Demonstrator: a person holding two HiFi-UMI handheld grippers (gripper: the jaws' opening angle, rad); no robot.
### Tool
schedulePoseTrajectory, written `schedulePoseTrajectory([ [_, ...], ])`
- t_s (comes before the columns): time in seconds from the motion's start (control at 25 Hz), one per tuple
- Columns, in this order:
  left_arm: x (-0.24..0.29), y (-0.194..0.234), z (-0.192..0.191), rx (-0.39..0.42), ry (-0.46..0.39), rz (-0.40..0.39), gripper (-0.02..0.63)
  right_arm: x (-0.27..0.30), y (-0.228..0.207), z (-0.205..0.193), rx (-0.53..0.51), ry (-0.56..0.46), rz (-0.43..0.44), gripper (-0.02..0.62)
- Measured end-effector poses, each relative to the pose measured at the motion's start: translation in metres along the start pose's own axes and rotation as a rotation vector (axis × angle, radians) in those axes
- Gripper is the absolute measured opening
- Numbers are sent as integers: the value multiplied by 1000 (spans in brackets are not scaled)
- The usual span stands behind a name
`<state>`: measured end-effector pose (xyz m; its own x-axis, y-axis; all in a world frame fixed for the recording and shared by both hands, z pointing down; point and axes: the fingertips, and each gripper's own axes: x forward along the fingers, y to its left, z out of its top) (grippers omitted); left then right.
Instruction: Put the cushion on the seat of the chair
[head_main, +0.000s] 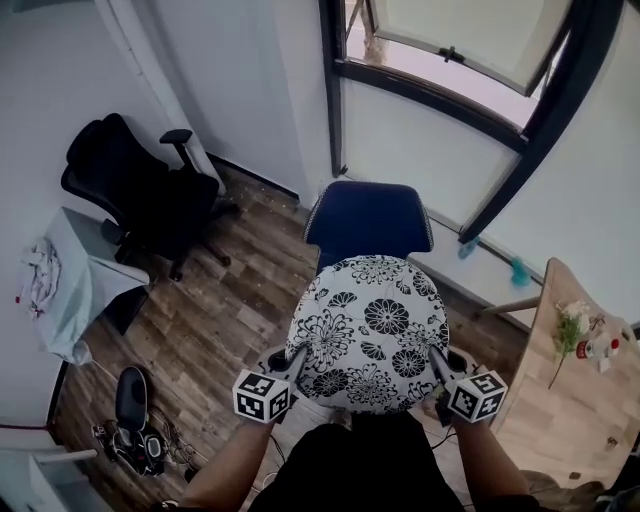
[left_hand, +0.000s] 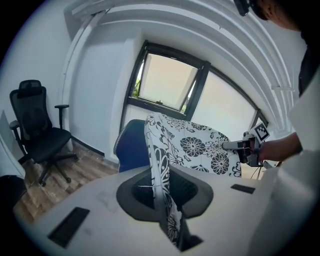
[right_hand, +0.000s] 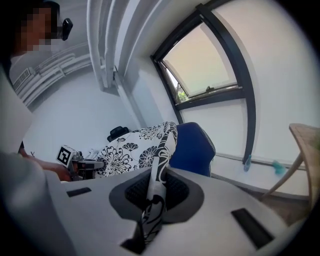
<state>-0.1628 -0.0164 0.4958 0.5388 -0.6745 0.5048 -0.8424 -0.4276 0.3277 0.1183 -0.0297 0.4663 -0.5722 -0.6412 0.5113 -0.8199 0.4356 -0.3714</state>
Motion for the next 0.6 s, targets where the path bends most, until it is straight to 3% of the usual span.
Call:
schedulePoseTrajectory([
  [0.28,50,19,-10,-26,66,47,20,41,-43,-7,42,60,17,37],
  [0.6,109,43,-26,10,136,91,20,94,-84,-26,100,122,14,37],
])
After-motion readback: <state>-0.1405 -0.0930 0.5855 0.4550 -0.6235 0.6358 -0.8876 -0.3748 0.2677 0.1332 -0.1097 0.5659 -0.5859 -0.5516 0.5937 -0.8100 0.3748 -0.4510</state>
